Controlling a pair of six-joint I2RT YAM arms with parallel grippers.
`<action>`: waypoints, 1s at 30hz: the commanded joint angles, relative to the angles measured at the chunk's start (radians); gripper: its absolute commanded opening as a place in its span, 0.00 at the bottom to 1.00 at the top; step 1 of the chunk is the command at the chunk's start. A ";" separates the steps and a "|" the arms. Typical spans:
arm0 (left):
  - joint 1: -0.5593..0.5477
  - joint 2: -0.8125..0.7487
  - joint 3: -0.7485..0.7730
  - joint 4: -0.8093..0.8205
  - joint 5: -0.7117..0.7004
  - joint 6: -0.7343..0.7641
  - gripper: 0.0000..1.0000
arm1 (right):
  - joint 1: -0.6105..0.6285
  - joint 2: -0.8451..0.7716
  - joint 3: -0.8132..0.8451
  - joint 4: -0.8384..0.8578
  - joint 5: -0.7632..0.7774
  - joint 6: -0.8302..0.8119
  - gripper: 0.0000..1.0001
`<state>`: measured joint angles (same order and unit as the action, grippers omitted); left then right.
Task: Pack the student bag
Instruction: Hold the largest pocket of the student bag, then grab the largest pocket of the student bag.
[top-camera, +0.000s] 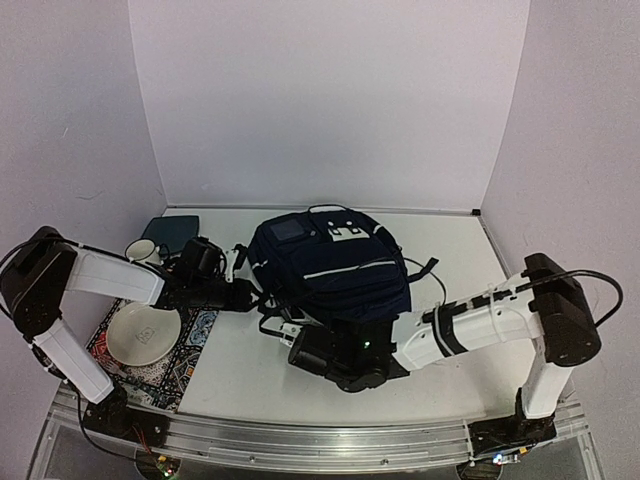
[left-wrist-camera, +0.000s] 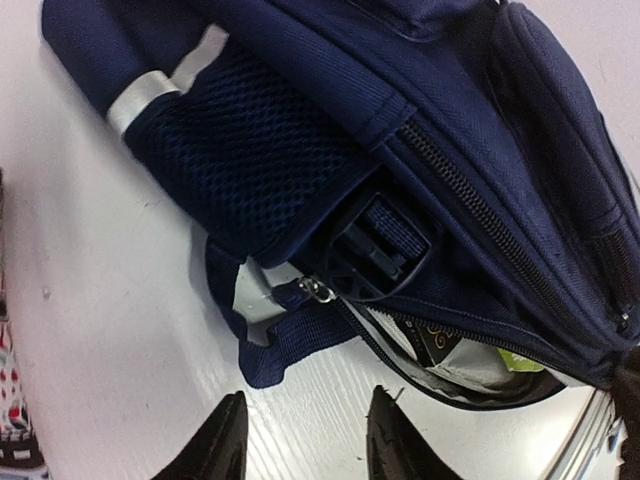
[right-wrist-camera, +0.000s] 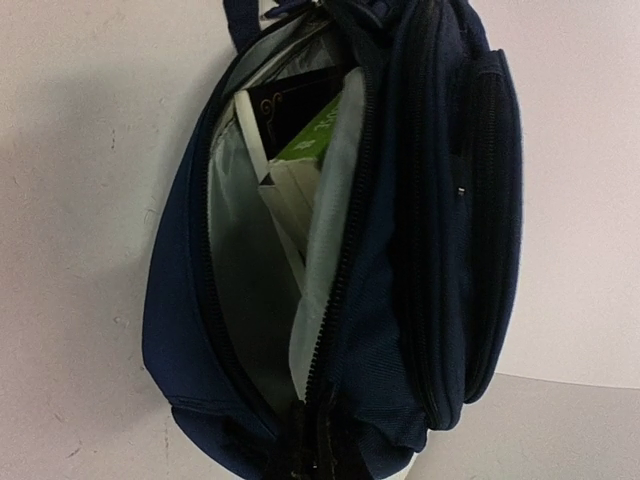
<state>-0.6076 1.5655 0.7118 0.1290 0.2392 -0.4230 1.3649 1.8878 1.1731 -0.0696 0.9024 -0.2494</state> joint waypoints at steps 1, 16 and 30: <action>-0.042 0.060 0.057 0.068 0.026 0.077 0.30 | -0.012 -0.107 -0.031 0.022 -0.042 0.040 0.00; -0.070 0.215 0.135 0.103 -0.135 0.156 0.31 | -0.060 -0.180 -0.077 0.060 -0.152 0.081 0.00; -0.070 0.324 0.203 0.170 -0.188 0.244 0.34 | -0.077 -0.217 -0.106 0.095 -0.207 0.084 0.00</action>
<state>-0.6807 1.8601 0.8647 0.2335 0.0904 -0.2251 1.2893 1.7140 1.0770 0.0466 0.6963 -0.1829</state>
